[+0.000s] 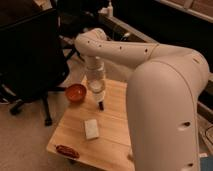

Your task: Place the ceramic cup over the eraser

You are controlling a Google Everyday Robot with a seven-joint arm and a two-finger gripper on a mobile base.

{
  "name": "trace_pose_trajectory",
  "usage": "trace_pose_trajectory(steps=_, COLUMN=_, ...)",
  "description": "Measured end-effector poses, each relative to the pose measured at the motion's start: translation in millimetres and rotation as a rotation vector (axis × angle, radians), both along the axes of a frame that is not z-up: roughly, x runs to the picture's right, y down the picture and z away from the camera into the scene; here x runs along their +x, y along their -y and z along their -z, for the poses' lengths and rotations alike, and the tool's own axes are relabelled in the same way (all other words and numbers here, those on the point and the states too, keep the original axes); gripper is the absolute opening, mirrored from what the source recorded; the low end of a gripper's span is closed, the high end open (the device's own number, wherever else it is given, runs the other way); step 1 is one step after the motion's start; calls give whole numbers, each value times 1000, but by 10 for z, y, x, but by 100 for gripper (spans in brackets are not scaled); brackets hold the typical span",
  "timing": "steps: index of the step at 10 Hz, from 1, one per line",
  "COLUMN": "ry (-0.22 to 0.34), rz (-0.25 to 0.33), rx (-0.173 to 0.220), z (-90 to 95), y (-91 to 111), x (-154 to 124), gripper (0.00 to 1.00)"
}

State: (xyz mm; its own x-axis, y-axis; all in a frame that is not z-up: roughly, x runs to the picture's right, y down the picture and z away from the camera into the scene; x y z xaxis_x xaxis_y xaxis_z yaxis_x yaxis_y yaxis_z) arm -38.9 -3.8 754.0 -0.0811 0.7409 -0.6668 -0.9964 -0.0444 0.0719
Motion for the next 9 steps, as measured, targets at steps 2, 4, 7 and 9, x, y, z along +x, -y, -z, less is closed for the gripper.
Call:
trace_pose_trajectory(steps=2, ry=-1, rz=7, rx=-9, z=-81, y=-70, x=7, gripper=0)
trace_pose_trajectory(steps=4, ry=-7, rz=25, rx=-11, z=-174, y=-125, x=19, gripper=0)
trace_pose_trajectory(steps=7, ry=36, rz=63, rx=17, z=-431, y=-269, x=-81, gripper=1)
trace_pose_trajectory(steps=9, ry=41, rz=97, rx=30, z=-612, y=-418, x=-62, gripper=17)
